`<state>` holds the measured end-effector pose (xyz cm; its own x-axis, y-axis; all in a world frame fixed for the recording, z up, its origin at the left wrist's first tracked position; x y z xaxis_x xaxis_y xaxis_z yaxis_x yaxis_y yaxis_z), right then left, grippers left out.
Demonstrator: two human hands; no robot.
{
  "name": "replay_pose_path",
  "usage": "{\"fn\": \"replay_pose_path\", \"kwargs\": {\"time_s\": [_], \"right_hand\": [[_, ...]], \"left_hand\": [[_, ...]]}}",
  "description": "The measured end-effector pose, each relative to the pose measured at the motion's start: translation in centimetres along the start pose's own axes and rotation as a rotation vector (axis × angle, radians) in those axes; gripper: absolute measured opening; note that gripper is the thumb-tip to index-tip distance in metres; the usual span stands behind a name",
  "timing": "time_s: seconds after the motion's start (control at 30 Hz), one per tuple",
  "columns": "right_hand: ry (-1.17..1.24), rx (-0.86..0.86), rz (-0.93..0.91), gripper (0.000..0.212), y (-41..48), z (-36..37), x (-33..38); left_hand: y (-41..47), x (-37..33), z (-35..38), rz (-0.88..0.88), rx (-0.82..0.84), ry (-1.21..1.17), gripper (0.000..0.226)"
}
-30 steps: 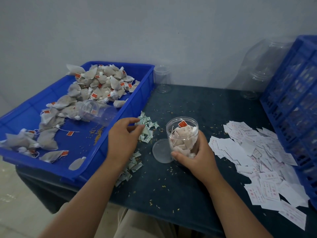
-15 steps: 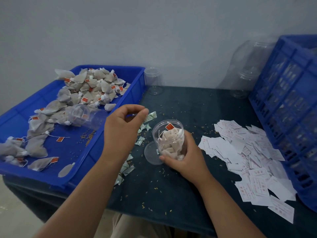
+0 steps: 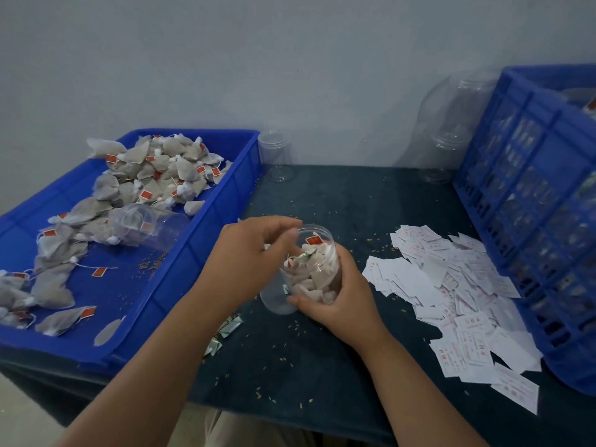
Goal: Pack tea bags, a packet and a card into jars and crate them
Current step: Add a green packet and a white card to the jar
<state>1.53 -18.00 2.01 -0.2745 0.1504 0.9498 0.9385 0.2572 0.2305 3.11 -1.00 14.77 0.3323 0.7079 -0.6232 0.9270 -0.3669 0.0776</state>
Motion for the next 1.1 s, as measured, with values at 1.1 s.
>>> {"fn": "replay_pose_path", "kwargs": {"time_s": [1.1], "right_hand": [[-0.075,-0.777,-0.036,0.082,-1.3,-10.3,-0.8]], "left_hand": [[6.9,-1.5,17.2,0.383,0.407,0.247,0.037]]}}
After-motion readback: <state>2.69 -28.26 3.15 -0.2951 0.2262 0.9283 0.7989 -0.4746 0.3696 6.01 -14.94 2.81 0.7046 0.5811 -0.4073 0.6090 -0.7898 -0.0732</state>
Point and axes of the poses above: each hand's wrist, its own y-axis towards the middle knuckle, its own z-axis out of the palm, x = y × z, the point moved 4 cm from there along y, towards the middle knuckle, and after that the axes turned 15 degrees about x, right-handed, at the moved point
